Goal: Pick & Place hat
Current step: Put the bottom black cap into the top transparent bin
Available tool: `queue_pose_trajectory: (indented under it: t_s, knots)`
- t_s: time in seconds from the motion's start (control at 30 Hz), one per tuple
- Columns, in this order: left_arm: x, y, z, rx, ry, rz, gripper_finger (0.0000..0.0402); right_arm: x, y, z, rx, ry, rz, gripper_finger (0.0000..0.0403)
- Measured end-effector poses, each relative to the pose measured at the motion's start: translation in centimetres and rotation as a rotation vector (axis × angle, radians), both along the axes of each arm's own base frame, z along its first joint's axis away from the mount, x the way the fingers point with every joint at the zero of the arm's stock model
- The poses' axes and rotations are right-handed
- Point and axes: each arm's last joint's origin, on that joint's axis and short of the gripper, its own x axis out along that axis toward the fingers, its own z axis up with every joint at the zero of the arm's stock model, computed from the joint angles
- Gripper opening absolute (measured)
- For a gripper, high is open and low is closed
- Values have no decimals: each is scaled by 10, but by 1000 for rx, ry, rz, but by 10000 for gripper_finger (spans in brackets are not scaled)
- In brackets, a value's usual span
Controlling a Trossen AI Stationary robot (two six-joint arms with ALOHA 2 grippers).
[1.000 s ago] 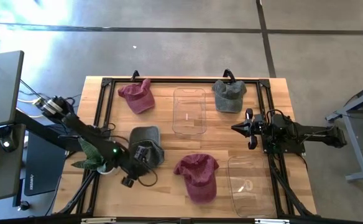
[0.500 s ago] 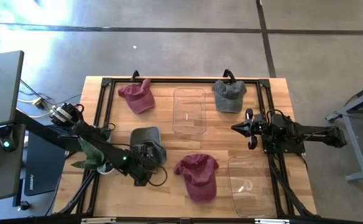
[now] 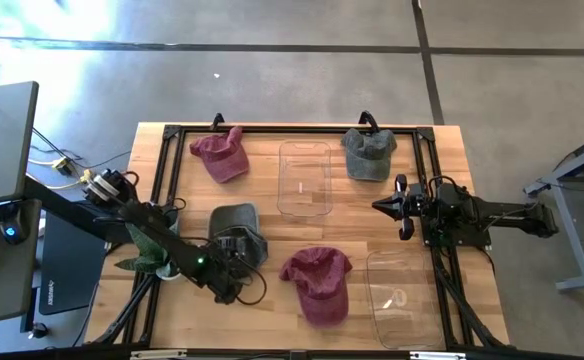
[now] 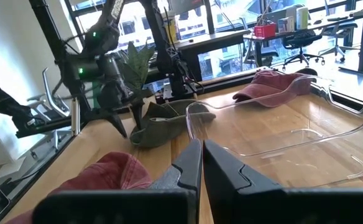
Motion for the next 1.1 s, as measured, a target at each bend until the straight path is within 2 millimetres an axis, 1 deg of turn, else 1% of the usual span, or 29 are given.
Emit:
queue_pose_trajectory:
  t_s: [0.17, 0.27, 0.3, 0.37, 0.5, 0.53, 0.57, 0.63, 0.7, 0.77, 0.83, 0.9, 1.0, 1.1]
  knots:
    - [4, -3, -19, 46, 38, 6, 193, 0, 0, 0, 0, 0, 0, 12]
    - [5, -3, -23, 58, 45, 21, 180, 0, 0, 0, 0, -1, 0, 12]
    - [5, -3, -24, 59, 46, 24, 169, 0, 0, 0, 0, -1, 0, 12]
    - [7, -1, -24, 40, 45, 43, 133, 0, 0, 0, 0, -1, 0, 12]
    - [10, 3, -25, 11, 57, 66, 34, 0, 0, 0, 0, -1, 0, 12]
    - [13, 5, -25, 9, 50, 76, 19, 0, 0, 0, 0, 0, 0, 12]
    - [15, 8, -25, 9, 43, 88, 14, 0, 0, 0, 0, 0, 0, 12]
    - [19, 13, -23, -28, 49, 103, 20, 0, 0, 0, 0, 0, 0, 12]
    - [22, 16, -11, -100, 61, 99, 20, 0, 0, 0, 0, 0, 0, 12]
    - [23, 22, 4, -202, 92, 46, 9, 0, 0, 0, 0, 0, 0, 12]
    - [27, 29, 25, -293, 92, -3, 7, 0, 0, 0, 0, 0, 0, 12]
    - [30, 39, 60, -392, 43, -52, 10, 0, 0, 0, 0, 0, 0, 12]
    - [26, 59, 108, -512, -24, -139, 9, 0, 0, 0, 0, 0, 0, 12]
    - [24, 78, 156, -653, -166, -235, 6, 0, 0, 0, 0, 0, 0, 12]
